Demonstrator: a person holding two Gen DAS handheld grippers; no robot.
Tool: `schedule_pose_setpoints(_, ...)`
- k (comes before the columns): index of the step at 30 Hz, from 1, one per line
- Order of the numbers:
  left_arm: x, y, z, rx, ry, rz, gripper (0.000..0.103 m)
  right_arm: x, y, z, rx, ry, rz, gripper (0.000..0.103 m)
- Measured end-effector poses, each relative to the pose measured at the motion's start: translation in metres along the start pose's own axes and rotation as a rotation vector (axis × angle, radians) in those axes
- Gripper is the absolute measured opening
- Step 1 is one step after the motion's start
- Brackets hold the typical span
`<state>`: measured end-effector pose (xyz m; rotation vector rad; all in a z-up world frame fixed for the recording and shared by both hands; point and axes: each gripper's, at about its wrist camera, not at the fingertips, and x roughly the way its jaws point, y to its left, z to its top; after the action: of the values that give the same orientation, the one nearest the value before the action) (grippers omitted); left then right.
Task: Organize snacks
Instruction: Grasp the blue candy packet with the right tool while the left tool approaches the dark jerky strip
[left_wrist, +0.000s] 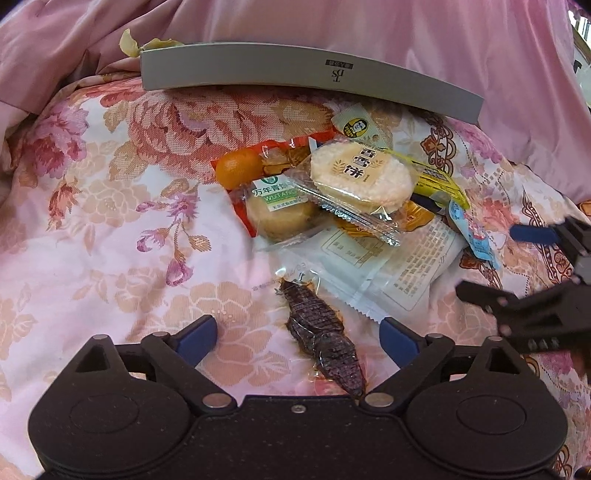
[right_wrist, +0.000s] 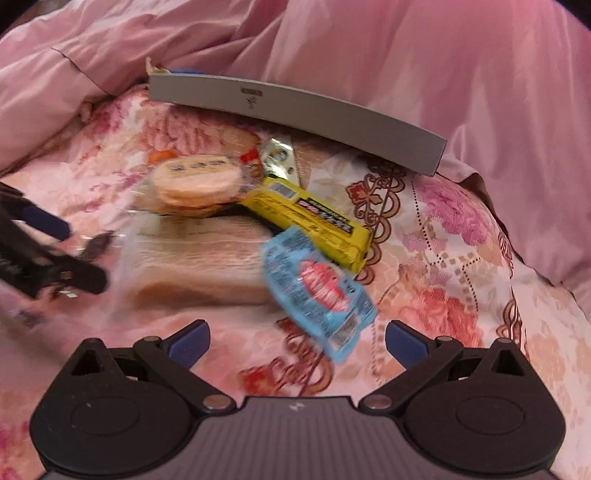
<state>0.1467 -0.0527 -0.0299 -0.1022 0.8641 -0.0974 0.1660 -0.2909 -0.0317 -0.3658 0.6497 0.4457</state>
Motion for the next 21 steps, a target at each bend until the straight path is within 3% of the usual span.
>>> schedule_pose_setpoints(6, -0.001, -0.004, -0.001, 0.031, 0.005, -0.026, 0.081, 0.019, -0.004, 0.017, -0.127, -0.022, 0.020, 0.103)
schedule_pose_setpoints(9, -0.002, -0.006, -0.001, 0.030, 0.008, -0.055, 0.074, 0.032, -0.012, 0.029, -0.193, 0.029, 0.086, 0.103)
schedule_pose_setpoints(14, -0.004, -0.005, -0.003, 0.024, -0.002, -0.068, 0.065, 0.046, -0.032, 0.032, -0.116, 0.100, 0.190, 0.101)
schedule_pose_setpoints(17, -0.005, -0.001, -0.004, 0.003, -0.006, -0.081, 0.062, 0.043, -0.037, 0.026, -0.043, 0.106, 0.215, 0.095)
schedule_pose_setpoints(21, -0.007, 0.008, -0.007, -0.034, -0.018, -0.108, 0.058, 0.029, -0.027, 0.019, -0.046, 0.078, 0.210, 0.077)
